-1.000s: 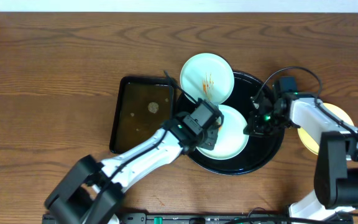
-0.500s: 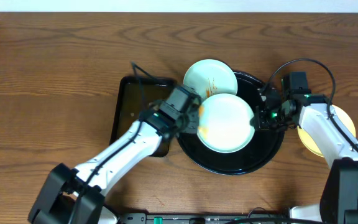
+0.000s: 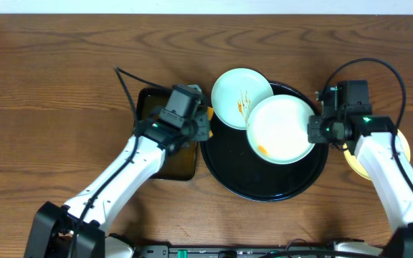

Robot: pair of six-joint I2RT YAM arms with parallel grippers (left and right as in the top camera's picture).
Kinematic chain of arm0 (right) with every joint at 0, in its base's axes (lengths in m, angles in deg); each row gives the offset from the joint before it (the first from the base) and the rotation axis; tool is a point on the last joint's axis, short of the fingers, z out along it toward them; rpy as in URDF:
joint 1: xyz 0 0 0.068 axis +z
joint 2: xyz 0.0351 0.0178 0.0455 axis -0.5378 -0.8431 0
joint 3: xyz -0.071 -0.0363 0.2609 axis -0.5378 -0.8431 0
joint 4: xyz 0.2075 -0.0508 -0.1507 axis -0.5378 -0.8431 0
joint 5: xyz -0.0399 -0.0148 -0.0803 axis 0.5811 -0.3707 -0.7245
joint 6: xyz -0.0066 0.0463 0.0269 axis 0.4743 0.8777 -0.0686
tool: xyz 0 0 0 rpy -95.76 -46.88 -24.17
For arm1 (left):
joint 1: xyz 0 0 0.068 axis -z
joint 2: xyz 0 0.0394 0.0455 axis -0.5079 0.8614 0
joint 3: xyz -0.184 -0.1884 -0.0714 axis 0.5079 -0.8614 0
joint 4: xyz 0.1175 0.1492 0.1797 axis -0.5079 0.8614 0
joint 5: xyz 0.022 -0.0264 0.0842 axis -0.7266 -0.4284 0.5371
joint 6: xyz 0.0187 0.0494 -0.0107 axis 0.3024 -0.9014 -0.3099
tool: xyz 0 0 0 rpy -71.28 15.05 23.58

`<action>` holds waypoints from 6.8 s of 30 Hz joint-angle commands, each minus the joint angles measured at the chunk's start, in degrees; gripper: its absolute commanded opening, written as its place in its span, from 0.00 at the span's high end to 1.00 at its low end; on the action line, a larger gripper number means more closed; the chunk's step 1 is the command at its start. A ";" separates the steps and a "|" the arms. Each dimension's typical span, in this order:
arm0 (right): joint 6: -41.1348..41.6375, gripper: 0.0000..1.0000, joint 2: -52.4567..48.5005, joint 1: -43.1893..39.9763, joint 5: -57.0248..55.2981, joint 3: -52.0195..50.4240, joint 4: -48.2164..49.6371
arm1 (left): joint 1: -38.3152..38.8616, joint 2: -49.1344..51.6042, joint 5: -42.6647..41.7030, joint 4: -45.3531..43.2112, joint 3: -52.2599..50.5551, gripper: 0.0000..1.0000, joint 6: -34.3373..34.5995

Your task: Clean dirty plates on tray and stack at the side

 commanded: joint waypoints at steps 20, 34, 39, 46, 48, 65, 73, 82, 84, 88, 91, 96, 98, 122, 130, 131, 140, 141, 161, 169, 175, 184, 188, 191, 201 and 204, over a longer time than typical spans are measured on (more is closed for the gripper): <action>5.03 0.99 7.06 14.99 -23.28 0.07 -13.09 | -7.52 -0.66 -0.02 3.28 0.09 0.92 -0.50; 8.55 0.99 7.02 14.99 -21.11 0.07 -16.26 | 1.40 -0.22 -12.15 -1.70 0.09 0.92 -2.91; 8.55 0.99 7.02 14.99 -19.76 0.07 -16.37 | 8.63 2.05 -12.15 -6.54 0.09 0.92 -2.32; 8.79 0.99 7.02 15.04 -18.71 0.07 -16.41 | 16.76 7.45 -12.15 -13.99 0.09 0.92 2.01; 8.81 0.99 7.02 15.04 -18.69 0.07 -16.44 | 18.34 8.96 -12.15 -15.17 0.09 0.92 3.19; 8.79 0.99 7.02 15.04 -18.56 0.07 -16.55 | 21.57 17.05 -7.50 -10.82 0.09 0.92 4.90; 8.76 0.99 7.02 15.02 -18.58 0.07 -16.59 | 21.44 15.74 -5.18 -8.35 0.11 0.92 0.94; 8.81 0.99 7.02 15.02 -18.56 0.07 -16.79 | 21.59 10.78 -4.22 -8.37 0.15 0.92 -4.94; 8.79 0.99 7.02 15.02 -18.58 0.07 -16.76 | 21.64 10.34 -4.26 -8.81 0.15 0.93 -8.07; 8.79 0.99 7.02 15.02 -18.58 0.07 -16.74 | 21.84 10.60 -4.50 -8.98 0.15 0.93 -13.09; 8.76 0.99 7.02 15.02 -18.58 0.07 -16.79 | 22.84 10.60 -5.73 -9.18 0.15 0.93 -15.89; 8.79 0.99 7.02 15.02 -18.58 0.07 -16.76 | 25.42 11.58 -5.66 -9.18 0.09 0.92 -17.03; 8.79 0.99 7.02 15.02 -18.58 0.07 -16.79 | 26.12 12.70 -5.40 -9.16 0.09 0.92 -17.03; 8.96 0.99 7.02 15.02 -18.58 0.07 -17.40 | 26.34 10.16 15.30 -4.07 1.03 0.92 -16.98; 8.98 0.99 7.02 15.02 -18.56 0.07 -17.38 | 26.36 8.37 1.33 -11.30 1.01 0.92 -13.60; 9.03 0.99 7.02 15.02 -18.56 0.07 -17.40 | 26.36 8.63 -1.03 -12.50 1.01 0.92 -11.91; 9.18 0.99 7.02 15.02 -18.56 0.07 -17.62 | 26.40 14.38 -5.01 -16.15 0.63 0.93 -1.68; 9.18 0.99 7.02 15.02 -18.58 0.07 -17.62 | 26.40 15.13 -5.38 -16.35 0.63 0.93 -1.70; 9.18 0.99 7.02 15.02 -18.58 0.07 -17.79 | 26.27 18.18 12.37 -8.50 0.63 0.92 -4.61; 9.20 0.99 7.02 15.02 -18.60 0.07 -17.88 | 24.85 12.72 12.37 -7.89 0.63 0.92 -5.16; 10.54 0.99 7.02 15.02 -18.58 0.07 -17.44 | 22.18 7.61 12.35 -5.25 0.63 0.92 -5.16; 14.49 0.83 7.02 14.73 -18.10 0.02 -17.07 | 16.81 5.33 12.37 -0.42 0.63 0.92 -5.16; 15.39 0.71 6.36 13.92 -16.26 -0.59 -13.86 | 13.05 5.31 12.35 1.84 0.63 0.92 -5.16; 14.23 0.67 4.68 12.46 -11.67 -1.07 -10.10 | 9.86 5.01 12.35 3.02 0.63 0.92 -5.16; 2.38 0.62 -5.11 0.28 2.95 -1.07 -1.90 | 0.09 2.62 12.26 4.81 0.63 0.92 -5.11; 0.17 0.63 -8.26 -2.03 2.97 -1.07 -0.70 | -1.07 2.67 12.09 5.42 0.63 0.92 -4.94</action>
